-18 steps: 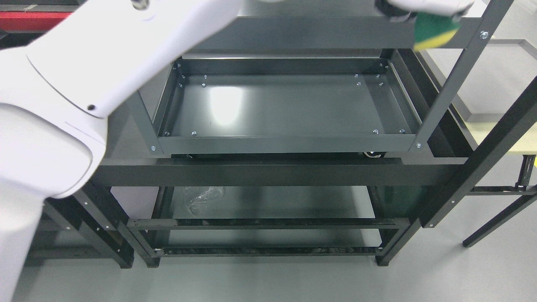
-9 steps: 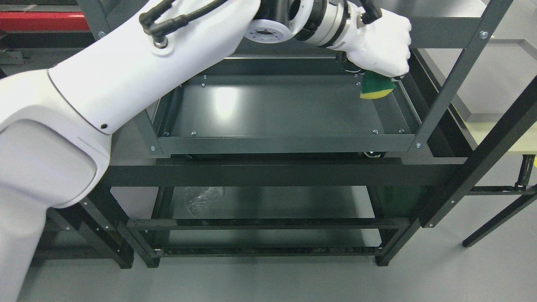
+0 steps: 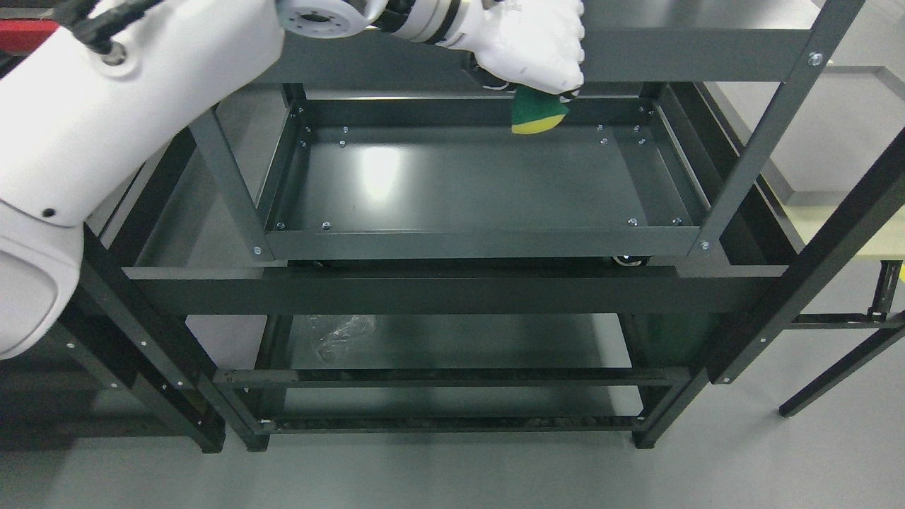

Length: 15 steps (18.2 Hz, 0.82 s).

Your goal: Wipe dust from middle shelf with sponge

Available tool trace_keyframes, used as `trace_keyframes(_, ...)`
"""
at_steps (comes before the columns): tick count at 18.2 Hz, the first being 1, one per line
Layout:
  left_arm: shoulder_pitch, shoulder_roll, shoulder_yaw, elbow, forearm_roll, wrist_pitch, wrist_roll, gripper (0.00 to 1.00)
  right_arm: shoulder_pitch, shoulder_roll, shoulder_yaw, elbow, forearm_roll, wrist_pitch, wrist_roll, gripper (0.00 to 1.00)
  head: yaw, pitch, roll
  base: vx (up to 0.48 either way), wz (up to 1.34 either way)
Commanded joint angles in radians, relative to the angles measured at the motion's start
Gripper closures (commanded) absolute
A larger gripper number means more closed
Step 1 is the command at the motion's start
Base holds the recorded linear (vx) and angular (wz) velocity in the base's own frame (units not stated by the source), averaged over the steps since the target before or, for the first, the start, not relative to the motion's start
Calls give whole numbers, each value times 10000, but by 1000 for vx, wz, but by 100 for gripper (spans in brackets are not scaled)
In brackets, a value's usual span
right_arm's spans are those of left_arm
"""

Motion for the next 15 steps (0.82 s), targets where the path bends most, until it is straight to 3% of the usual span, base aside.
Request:
trace_keyframes(1,648,2973,1777,-2146,865,0,-661,99,0,-175,0,-175,0,732,-7,0,0,0,0,0,0)
trace_keyframes(4,878,4107,2436,-2437,1416,0,-890,99,0,-175,0,-175,0,732,8,0,0,0,0,0,0)
trace_keyframes(9,1829,6685,3097,-3144,2951,0,-1290,99,0,-175,0,-175,0,732,8,0,0,0,0,0,0)
trace_keyframes(15,3544,8909,5013,-3129,3917,0,-1306,99,0,-175,0,-175,0,732,8,0,0,0,0,0,0)
